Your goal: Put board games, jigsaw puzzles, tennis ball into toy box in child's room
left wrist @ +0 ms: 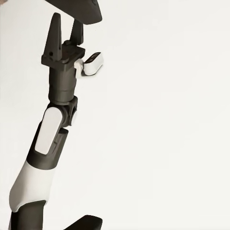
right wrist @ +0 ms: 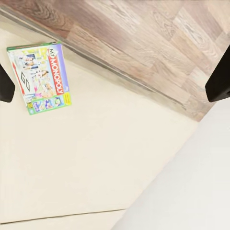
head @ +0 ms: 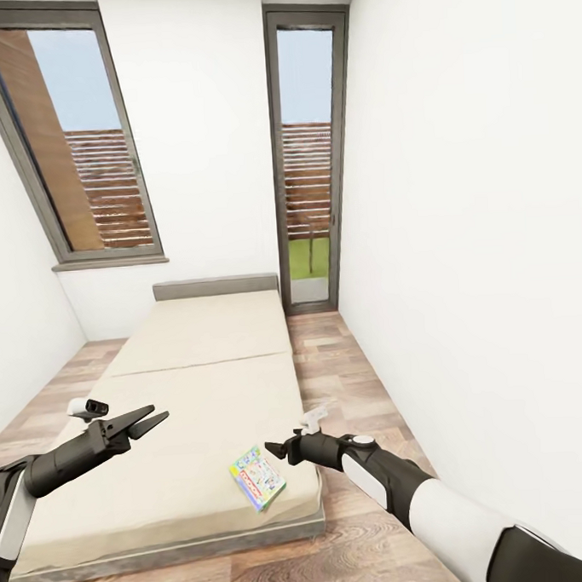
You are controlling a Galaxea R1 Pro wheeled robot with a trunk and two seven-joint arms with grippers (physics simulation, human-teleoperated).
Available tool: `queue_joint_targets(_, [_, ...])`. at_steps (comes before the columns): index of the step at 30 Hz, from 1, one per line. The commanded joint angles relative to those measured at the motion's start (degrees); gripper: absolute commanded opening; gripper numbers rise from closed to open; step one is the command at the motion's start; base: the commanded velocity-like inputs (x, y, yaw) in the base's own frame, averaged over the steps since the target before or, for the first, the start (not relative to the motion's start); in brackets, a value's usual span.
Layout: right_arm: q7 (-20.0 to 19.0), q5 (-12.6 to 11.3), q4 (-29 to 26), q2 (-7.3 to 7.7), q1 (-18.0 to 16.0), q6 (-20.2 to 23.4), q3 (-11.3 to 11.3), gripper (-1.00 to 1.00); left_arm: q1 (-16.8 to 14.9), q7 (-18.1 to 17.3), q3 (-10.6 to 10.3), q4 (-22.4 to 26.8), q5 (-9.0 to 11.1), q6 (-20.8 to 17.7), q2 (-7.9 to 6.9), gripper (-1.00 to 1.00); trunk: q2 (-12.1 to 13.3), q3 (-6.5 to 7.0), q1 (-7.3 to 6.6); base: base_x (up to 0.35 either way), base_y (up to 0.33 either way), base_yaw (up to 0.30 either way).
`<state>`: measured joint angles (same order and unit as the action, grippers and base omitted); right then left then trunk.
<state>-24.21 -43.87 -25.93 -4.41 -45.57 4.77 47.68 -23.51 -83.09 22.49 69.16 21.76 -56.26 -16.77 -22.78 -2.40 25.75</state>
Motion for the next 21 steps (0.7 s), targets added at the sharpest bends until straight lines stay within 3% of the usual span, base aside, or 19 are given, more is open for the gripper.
queue_joint_targets(1, [-0.06, -0.60, 0.01, 0.00, -0.08, 0.24, 0.22, 1.00, -0.04, -0.15, 0.01, 0.01, 0.04, -0.60, -0.01, 1.00, -0.14, -0.14, 0.03, -0.118, 0.031, 0.000])
queue_joint_targets(7, [-0.05, -0.60, 0.01, -0.02, -0.05, 0.22, 0.22, 1.00, -0.04, -0.13, -0.06, 0.01, 0.04, -0.54, 0.01, 1.00, -0.14, -0.14, 0.03, -0.112, 0.016, 0.000])
queue_joint_targets(21, [-0.12, -0.60, 0.01, 0.01, -0.06, 0.19, 0.22, 1.00, -0.04, -0.05, 0.00, 0.17, -0.03, -0.51, 0.16, 1.00, -0.14, -0.14, 0.03, -0.008, 0.001, 0.000])
